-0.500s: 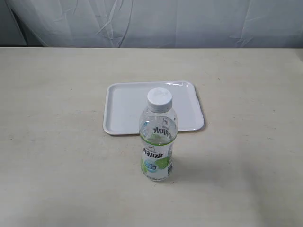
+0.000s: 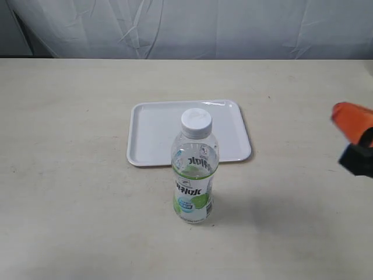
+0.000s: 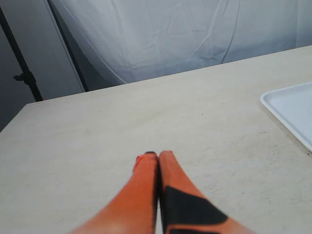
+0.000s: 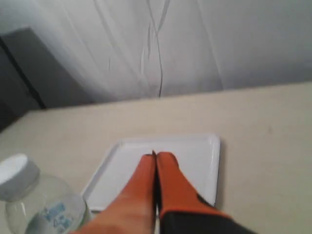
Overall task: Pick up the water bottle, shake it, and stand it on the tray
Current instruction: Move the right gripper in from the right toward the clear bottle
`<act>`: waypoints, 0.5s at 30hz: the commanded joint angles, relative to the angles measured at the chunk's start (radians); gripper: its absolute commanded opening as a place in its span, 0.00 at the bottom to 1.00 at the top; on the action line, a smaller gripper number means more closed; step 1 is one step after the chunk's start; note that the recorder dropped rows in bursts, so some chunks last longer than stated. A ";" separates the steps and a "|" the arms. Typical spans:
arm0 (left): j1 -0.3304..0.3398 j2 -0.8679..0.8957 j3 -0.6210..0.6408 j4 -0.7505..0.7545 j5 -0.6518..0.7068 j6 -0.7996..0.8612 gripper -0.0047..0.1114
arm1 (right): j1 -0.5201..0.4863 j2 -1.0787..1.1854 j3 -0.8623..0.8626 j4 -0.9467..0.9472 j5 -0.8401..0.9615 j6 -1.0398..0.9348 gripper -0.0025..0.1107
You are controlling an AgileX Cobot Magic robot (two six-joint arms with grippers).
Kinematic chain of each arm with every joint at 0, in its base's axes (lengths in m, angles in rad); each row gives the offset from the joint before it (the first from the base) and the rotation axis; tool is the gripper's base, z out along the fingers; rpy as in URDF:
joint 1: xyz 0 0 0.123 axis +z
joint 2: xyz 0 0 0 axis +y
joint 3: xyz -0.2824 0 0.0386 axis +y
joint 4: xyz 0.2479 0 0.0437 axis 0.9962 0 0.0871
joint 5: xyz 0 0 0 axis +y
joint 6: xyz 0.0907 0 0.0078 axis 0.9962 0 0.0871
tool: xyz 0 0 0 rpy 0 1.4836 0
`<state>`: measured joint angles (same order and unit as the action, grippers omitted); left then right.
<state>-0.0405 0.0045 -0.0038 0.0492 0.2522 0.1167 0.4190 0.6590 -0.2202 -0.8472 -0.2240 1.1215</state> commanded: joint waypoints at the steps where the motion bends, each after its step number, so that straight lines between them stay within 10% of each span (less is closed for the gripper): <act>1: 0.000 -0.005 0.004 -0.002 -0.013 -0.002 0.04 | 0.007 0.364 -0.002 -0.131 -0.088 0.007 0.02; 15: 0.000 -0.005 0.004 -0.002 -0.013 -0.002 0.04 | 0.221 0.481 0.077 0.192 -0.376 -0.521 0.02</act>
<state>-0.0405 0.0045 -0.0038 0.0492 0.2522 0.1167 0.6157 1.1368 -0.1486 -0.6805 -0.5200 0.6391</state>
